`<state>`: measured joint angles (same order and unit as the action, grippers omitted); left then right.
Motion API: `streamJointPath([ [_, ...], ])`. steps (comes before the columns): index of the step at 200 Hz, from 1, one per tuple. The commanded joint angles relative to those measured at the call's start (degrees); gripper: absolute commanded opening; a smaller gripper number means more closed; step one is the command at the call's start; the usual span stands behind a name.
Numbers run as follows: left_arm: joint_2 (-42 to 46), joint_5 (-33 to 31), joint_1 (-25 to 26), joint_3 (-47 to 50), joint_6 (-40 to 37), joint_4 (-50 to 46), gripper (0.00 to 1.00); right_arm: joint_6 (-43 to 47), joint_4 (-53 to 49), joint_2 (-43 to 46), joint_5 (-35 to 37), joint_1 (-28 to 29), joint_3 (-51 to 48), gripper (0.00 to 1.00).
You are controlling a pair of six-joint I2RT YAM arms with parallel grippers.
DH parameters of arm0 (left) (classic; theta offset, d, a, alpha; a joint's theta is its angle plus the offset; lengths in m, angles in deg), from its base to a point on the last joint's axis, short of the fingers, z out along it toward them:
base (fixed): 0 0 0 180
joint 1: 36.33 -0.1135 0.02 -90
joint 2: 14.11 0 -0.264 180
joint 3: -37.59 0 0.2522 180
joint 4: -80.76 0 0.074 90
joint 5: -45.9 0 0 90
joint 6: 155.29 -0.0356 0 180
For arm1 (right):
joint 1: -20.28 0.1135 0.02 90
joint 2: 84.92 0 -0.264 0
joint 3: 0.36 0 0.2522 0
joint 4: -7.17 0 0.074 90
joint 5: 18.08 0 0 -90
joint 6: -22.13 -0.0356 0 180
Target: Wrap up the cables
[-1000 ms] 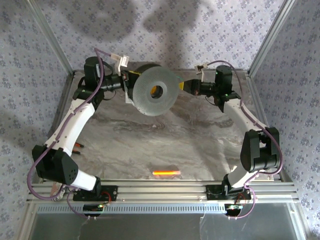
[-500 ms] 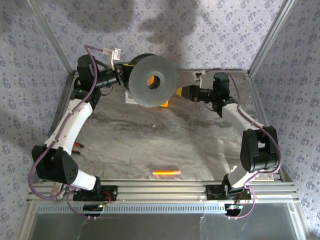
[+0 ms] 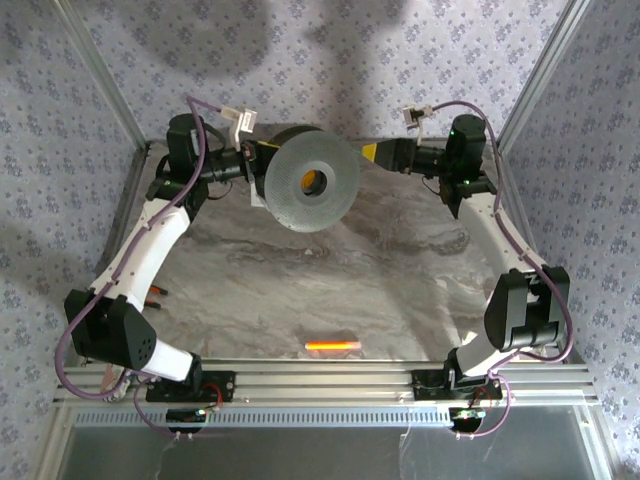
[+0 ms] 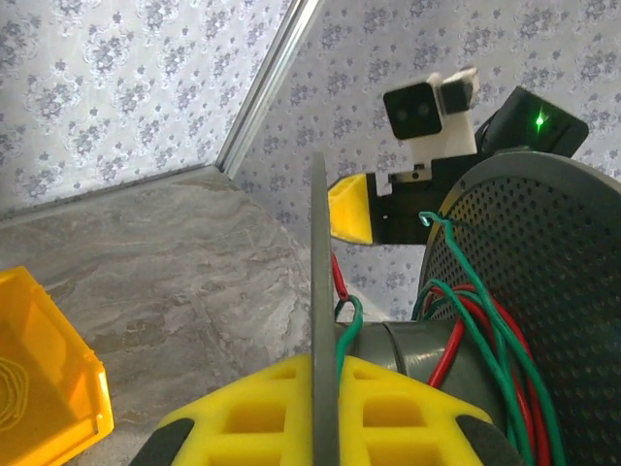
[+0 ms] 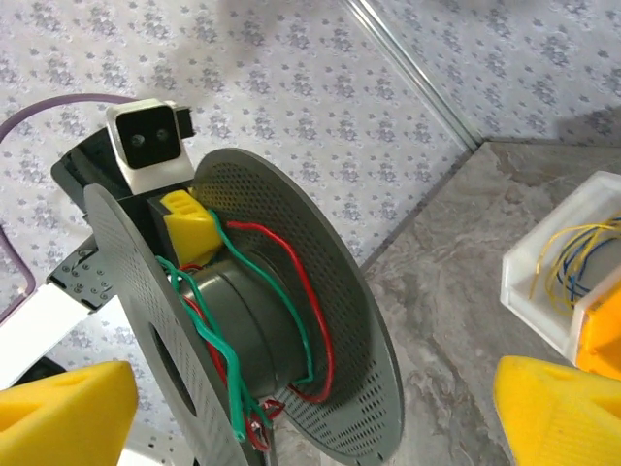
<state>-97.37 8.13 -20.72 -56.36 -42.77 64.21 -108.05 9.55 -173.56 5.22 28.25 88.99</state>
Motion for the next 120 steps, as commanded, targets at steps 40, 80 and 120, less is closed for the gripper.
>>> streamJointPath([
  [40, 0.4, 2.5, 0.6, -1.5, -0.6, 2.4, 0.0, -0.9, 0.6, -0.6, -2.3, 2.1, 2.8, 0.62],
  [80, 0.4, 2.4, 0.7, -1.7, -0.7, 2.1, 0.0, -0.7, 0.3, -0.8, -2.6, 2.3, 3.0, 0.48],
  [120, 0.4, 2.2, 0.7, -2.1, -1.2, 1.6, 0.0, -0.3, 0.0, -0.4, -2.6, 2.3, 2.4, 0.36],
])
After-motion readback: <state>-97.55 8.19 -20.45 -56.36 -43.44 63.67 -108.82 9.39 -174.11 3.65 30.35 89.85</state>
